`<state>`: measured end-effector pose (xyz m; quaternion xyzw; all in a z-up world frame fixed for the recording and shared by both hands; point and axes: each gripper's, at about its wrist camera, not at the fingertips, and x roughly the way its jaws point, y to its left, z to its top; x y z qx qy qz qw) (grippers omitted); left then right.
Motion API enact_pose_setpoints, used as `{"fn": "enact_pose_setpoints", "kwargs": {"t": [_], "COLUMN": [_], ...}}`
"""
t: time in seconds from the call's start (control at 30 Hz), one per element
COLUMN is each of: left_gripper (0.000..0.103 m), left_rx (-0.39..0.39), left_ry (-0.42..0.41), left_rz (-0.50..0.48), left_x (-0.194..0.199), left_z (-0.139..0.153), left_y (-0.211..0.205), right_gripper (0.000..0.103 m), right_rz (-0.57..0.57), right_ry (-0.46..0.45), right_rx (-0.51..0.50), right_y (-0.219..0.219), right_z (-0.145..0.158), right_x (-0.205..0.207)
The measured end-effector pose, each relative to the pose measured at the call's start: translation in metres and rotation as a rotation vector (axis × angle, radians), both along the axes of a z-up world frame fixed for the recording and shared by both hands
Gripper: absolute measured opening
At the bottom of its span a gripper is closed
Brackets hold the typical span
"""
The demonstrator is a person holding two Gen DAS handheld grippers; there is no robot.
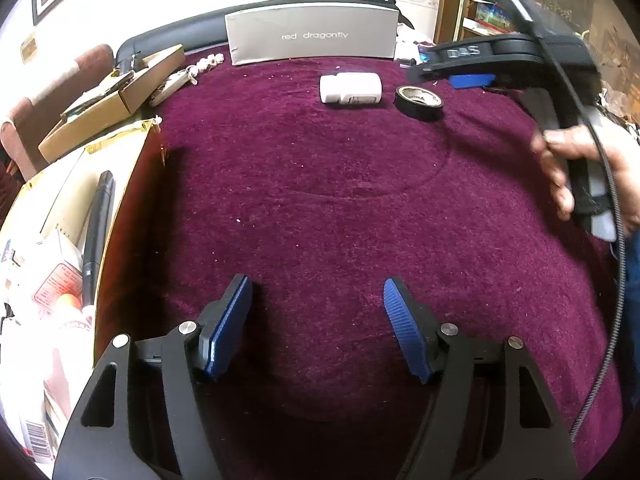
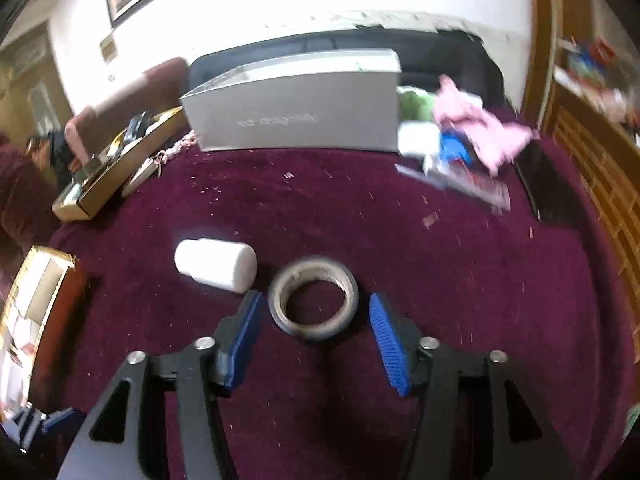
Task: Organize objects
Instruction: 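Grasp the black tape roll with the right gripper while the left gripper grasps the white container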
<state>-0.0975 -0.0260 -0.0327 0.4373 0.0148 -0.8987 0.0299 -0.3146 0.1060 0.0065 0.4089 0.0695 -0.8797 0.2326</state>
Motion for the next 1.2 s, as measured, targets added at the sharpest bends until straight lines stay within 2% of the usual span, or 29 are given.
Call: {"fn": "enact_pose_setpoints", "kwargs": {"t": [0.17,0.23,0.3,0.4,0.43,0.5,0.57,0.63,0.73,0.87,0.93,0.97,1.03,1.13,1.2], "left_gripper": [0.07,0.07,0.07,0.07,0.07,0.07,0.07,0.07,0.07,0.07,0.07,0.07,0.07,0.07,0.07], "left_rx": [0.001,0.001,-0.001,-0.001,-0.003,-0.001,0.008,0.009,-0.024,-0.06,-0.088,-0.102,-0.211,-0.337,-0.341], "left_ry": [0.0,0.0,0.0,0.0,0.0,-0.002,-0.015,-0.008,0.06,0.151,0.116,0.074,0.062,-0.022,-0.037], "left_rz": [-0.001,0.0,0.0,0.001,0.002,0.006,0.005,-0.005,-0.03,-0.158,-0.288,-0.368,-0.434,-0.527,-0.554], "left_x": [0.0,0.0,0.0,0.001,0.001,0.0,-0.003,-0.008,-0.022,-0.067,-0.097,-0.112,-0.13,-0.155,-0.166], "left_z": [0.0,0.0,0.0,0.0,0.0,0.001,0.003,0.014,0.045,0.082,0.084,0.079,0.069,0.046,0.041], "left_y": [0.001,0.0,0.0,0.001,0.001,0.001,0.001,0.003,0.008,0.017,0.023,0.026,0.032,0.036,0.034], "right_gripper": [0.071,0.071,0.071,0.069,0.058,0.058,0.058,0.058,0.058,0.058,0.058,0.058,0.058,0.058,0.058], "right_rz": [0.041,0.022,0.002,-0.017,-0.025,-0.024,-0.028,-0.036,-0.035,-0.015,-0.008,-0.008,-0.023,-0.031,-0.027], "right_ry": [0.019,0.03,-0.005,-0.033,-0.029,-0.038,-0.06,-0.073,-0.05,-0.027,-0.022,-0.035,-0.082,-0.087,-0.089], "right_rx": [0.184,0.211,0.183,0.083,0.076,0.052,-0.021,-0.092,-0.174,-0.27,-0.329,-0.351,-0.387,-0.43,-0.441], "right_y": [-0.033,-0.032,-0.024,-0.008,-0.006,-0.002,0.008,0.019,0.038,0.063,0.076,0.081,0.091,0.101,0.102], "right_z": [-0.02,-0.028,-0.035,-0.037,-0.035,-0.034,-0.029,-0.02,0.001,0.014,0.008,0.003,-0.006,-0.005,-0.004], "right_x": [-0.009,-0.012,-0.018,-0.021,-0.02,-0.016,-0.009,0.001,0.025,0.054,0.061,0.06,0.055,0.049,0.048]}}
